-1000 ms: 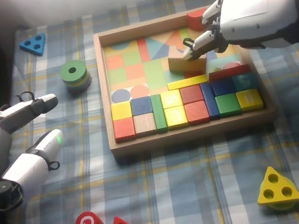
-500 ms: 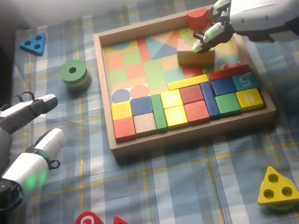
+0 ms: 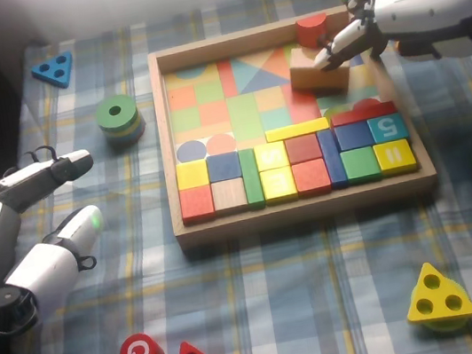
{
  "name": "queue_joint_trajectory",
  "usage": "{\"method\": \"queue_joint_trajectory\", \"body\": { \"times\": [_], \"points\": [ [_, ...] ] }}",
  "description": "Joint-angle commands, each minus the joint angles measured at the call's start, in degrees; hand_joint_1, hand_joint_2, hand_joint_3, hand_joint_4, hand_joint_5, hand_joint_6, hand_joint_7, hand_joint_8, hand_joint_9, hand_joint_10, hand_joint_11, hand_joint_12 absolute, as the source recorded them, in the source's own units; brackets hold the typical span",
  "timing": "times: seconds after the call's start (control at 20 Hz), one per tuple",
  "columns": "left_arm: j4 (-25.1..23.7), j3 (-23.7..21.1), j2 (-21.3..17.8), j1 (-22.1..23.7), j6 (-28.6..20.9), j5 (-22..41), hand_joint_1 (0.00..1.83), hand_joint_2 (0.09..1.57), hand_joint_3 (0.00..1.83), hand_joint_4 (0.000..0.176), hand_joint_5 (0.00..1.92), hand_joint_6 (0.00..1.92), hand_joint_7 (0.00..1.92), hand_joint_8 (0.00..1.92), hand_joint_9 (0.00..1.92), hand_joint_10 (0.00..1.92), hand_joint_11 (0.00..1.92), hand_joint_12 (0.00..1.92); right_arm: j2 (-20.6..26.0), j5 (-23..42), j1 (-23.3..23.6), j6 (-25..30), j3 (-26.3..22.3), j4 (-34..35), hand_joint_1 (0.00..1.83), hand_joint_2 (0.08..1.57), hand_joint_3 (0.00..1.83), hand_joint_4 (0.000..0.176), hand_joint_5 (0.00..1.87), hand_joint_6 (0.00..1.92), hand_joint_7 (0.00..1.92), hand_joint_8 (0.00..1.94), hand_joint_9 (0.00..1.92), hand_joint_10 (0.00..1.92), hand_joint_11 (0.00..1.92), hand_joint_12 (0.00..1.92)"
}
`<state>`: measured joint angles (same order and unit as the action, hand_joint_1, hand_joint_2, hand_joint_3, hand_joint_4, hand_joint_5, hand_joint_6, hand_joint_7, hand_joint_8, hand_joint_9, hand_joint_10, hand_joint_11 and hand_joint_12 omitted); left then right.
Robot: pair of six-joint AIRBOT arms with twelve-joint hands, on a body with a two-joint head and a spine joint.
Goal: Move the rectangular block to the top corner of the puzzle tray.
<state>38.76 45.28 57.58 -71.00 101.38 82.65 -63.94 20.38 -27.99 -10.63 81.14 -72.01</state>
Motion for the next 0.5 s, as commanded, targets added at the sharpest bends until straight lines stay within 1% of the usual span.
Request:
{"method": "queue_joint_trajectory", "body": {
  "times": [0.0, 0.05, 0.1, 0.15, 0.2, 0.25, 0.3, 0.35, 0.4, 0.45],
  "points": [
    [-2.3, 0.0, -0.5, 0.2, -0.5, 6.5, 0.62, 1.35, 0.0, 0.017, 0.58, 0.0, 0.52, 0.0, 0.5, 0.0, 0.0, 1.2, 0.0, -0.9, 0.7, -0.5, 0.7, 0.5, 1.34, 1.26, 0.01, 0.083, 0.53, 0.0, 1.12, 1.94, 1.28, 1.92, 1.33, 1.92],
    [-2.3, 0.0, -0.5, 0.2, -0.5, 6.5, 0.6, 1.36, 0.0, 0.016, 0.58, 0.0, 0.52, 0.0, 0.49, 0.0, 0.0, 1.2, 0.0, -1.0, 0.7, -0.5, 1.0, 0.5, 1.32, 1.26, 0.0, 0.092, 0.52, 0.0, 1.1, 1.94, 1.26, 1.92, 1.29, 1.92],
    [-2.3, 0.0, -0.5, 0.2, -0.5, 6.5, 0.6, 1.36, 0.0, 0.012, 0.58, 0.0, 0.52, 0.0, 0.49, 0.0, 0.0, 1.2, -0.1, -1.2, 0.7, -0.5, 1.2, 0.5, 1.32, 1.26, 0.0, 0.089, 0.52, 0.0, 1.1, 1.94, 1.25, 1.92, 1.28, 1.92],
    [-2.3, 0.0, -0.5, 0.2, -0.5, 6.5, 0.61, 1.35, 0.0, 0.013, 0.59, 0.0, 0.53, 0.0, 0.49, 0.0, 0.0, 1.2, -0.1, -1.3, 0.7, -0.5, 1.4, 0.5, 1.33, 1.26, 0.0, 0.1, 0.52, 0.0, 1.08, 1.94, 1.23, 1.92, 1.26, 1.92],
    [-2.3, 0.0, -0.5, 0.2, -0.5, 6.5, 0.61, 1.35, 0.0, 0.013, 0.59, 0.0, 0.53, 0.0, 0.49, 0.0, 0.0, 1.2, -0.3, -1.5, 0.7, -0.5, 1.7, 0.5, 1.33, 1.26, 0.0, 0.1, 0.52, 0.0, 1.08, 1.94, 1.23, 1.92, 1.26, 1.92],
    [-2.3, 0.0, -0.5, 0.2, -0.5, 6.5, 0.6, 1.35, 0.0, 0.012, 0.59, 0.0, 0.53, 0.0, 0.5, 0.0, 0.0, 1.23, -0.6, -1.7, 0.7, -0.6, 2.2, 0.5, 1.33, 1.27, 0.01, 0.107, 0.52, 0.0, 1.05, 1.94, 1.22, 1.92, 1.28, 1.92],
    [-2.3, 0.0, -0.5, 0.2, -0.5, 6.5, 0.61, 1.35, 0.0, 0.011, 0.59, 0.0, 0.53, 0.0, 0.5, 0.0, 0.0, 1.23, -0.8, -1.9, 0.7, -0.9, 2.6, 0.5, 1.35, 1.26, 0.0, 0.11, 0.54, 0.0, 1.03, 1.94, 1.2, 1.92, 1.27, 1.92],
    [-2.3, 0.0, -0.5, 0.2, -0.5, 6.5, 0.6, 1.35, 0.0, 0.015, 0.6, 0.0, 0.54, 0.0, 0.51, 0.01, 0.0, 1.24, -0.8, -2.2, 0.7, -1.8, 2.9, 0.5, 1.35, 1.24, 0.0, 0.098, 0.55, 0.01, 1.02, 1.94, 1.19, 1.92, 1.26, 1.92],
    [-2.3, 0.0, -0.5, 0.2, -0.5, 6.6, 0.6, 1.35, 0.0, 0.009, 0.6, 0.0, 0.54, 0.0, 0.5, 0.0, 0.0, 1.22, -0.8, -2.6, 0.7, -3.0, 3.0, 0.5, 1.34, 1.25, 0.0, 0.104, 0.55, 0.0, 1.02, 1.94, 1.18, 1.92, 1.24, 1.92],
    [-2.3, 0.0, -0.5, 0.2, -0.5, 6.6, 0.57, 1.35, 0.0, 0.008, 0.6, 0.0, 0.54, 0.0, 0.51, 0.0, 0.0, 1.23, -0.8, -3.0, 0.7, -4.1, 3.0, 0.5, 1.37, 1.25, 0.0, 0.088, 0.54, 0.0, 1.02, 1.94, 1.19, 1.92, 1.24, 1.92]
  ]
}}
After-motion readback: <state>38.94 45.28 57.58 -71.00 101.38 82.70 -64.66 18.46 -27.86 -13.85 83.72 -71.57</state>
